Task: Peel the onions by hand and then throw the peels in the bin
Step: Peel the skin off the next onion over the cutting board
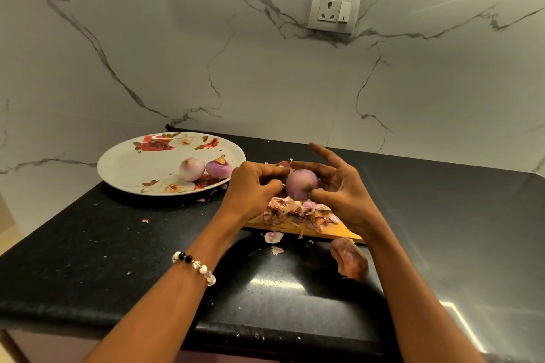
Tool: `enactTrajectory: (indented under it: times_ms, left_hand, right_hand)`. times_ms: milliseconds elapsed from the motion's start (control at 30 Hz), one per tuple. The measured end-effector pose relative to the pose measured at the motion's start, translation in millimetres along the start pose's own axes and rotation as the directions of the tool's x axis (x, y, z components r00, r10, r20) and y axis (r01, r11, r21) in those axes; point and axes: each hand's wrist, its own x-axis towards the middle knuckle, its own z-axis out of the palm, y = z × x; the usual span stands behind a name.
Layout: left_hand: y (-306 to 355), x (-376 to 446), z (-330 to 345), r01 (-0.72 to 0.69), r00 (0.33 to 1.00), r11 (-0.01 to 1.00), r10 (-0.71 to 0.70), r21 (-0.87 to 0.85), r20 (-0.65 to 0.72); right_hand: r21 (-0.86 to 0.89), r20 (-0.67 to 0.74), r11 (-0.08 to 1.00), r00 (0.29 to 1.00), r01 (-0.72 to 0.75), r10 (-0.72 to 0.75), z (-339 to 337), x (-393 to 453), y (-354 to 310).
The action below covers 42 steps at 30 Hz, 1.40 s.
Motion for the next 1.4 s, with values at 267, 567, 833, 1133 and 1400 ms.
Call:
enactTrajectory:
  times_ms: [267, 567, 833, 1133, 1400]
  left_hand:
    - [2.5, -1.7, -0.8, 0.004, 0.994, 0.999, 0.001, -0.040, 0.111]
    - [0.0, -1.2, 0.4, -0.029, 0.999, 0.995, 0.031, 0.094, -0.013]
    - [3.2, -0.5, 0.9, 0.083, 0.997, 0.974, -0.080, -0.210, 0.020]
    - [1.2, -1.5, -0.9, 0.064, 0.992, 0.997, -0.059, -0.046, 0.109]
    - [1.0, -1.1, -1.4, 0.028, 0.999, 0.998, -0.027, 0.058, -0.027]
  right_hand:
    - [-0.023, 0.016, 1.000, 1.000, -0.010, 0.010, 1.1, -0.9, -0.9]
    - [-0.016, 0.024, 0.999, 0.999, -0.028, 0.029, 1.9, -0.9, 0.1]
    - [-0.015, -0.030, 0.999, 0.999, -0.034, 0.034, 0.5, -1.3, -1.9]
    - [-0.137, 0.055, 0.991, 0.998, -0.005, 0.013, 6.7, -1.4, -3.5]
    - [-0.114, 0.064, 0.993, 0.998, -0.015, 0.023, 5.7, -2.6, -4.5]
